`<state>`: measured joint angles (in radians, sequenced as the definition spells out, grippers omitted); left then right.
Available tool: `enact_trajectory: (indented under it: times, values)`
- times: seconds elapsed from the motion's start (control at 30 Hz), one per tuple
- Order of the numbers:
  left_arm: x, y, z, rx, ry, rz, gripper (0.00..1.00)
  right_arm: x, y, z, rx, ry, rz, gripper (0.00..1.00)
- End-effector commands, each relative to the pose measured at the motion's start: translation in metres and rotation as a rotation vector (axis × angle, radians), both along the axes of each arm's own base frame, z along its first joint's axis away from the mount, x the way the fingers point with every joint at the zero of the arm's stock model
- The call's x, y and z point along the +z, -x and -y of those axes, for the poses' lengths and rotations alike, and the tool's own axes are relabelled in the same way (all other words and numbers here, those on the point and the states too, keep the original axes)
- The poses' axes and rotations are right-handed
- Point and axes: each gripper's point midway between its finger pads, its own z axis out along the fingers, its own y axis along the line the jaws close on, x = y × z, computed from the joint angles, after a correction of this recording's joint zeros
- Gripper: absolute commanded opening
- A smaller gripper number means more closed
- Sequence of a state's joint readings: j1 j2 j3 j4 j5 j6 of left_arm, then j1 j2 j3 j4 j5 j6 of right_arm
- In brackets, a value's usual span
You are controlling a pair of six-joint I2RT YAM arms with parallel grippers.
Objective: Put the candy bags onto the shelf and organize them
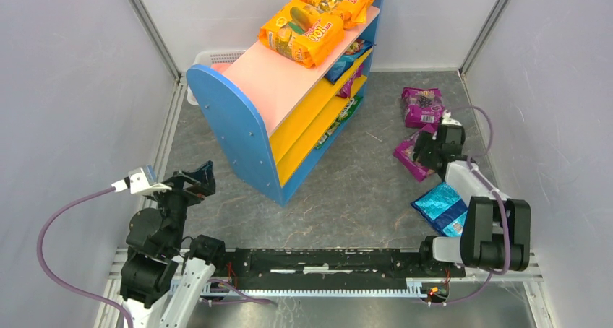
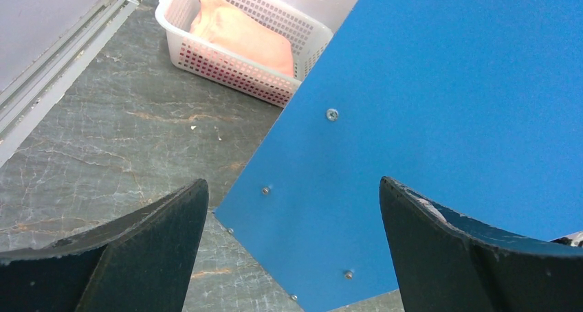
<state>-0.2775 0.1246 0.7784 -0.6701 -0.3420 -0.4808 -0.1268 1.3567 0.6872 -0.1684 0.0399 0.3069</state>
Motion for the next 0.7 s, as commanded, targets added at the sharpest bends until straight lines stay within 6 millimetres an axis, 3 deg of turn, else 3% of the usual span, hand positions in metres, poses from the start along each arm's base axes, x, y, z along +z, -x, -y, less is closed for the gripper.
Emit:
enact_trajectory:
  times: [0.0, 0.1, 0.17, 0.23, 0.5, 0.6, 0.67]
  values:
    - [0.006, -0.006, -0.001, 0.007, -0.031, 0.021, 1.0, -0.003, 0.017, -0.095, 0.245, -0.161, 0.023, 0.75]
    - [0.006, -0.007, -0.001, 0.008, -0.032, 0.017, 1.0, -0.002, 0.031, -0.162, 0.436, -0.216, 0.01, 0.75]
    - [0.005, -0.008, -0.001, 0.008, -0.033, 0.013, 1.0, 0.005, 0.039, -0.19, 0.526, -0.225, 0.004, 0.75]
    - [0.004, -0.009, 0.0, 0.006, -0.037, 0.009, 1.0, 0.017, 0.04, -0.203, 0.581, -0.214, 0.025, 0.76]
    - [0.003, -0.009, 0.0, 0.009, -0.038, 0.001, 1.0, 0.063, 0.013, -0.17, 0.588, -0.062, 0.104, 0.95]
    - [0.003, -0.009, -0.001, 0.01, -0.038, 0.001, 1.0, 0.07, -0.008, -0.154, 0.552, -0.105, 0.129, 0.97]
    - [0.002, -0.01, -0.001, 0.012, -0.039, -0.004, 1.0, 0.076, -0.024, -0.156, 0.553, -0.195, 0.17, 0.98]
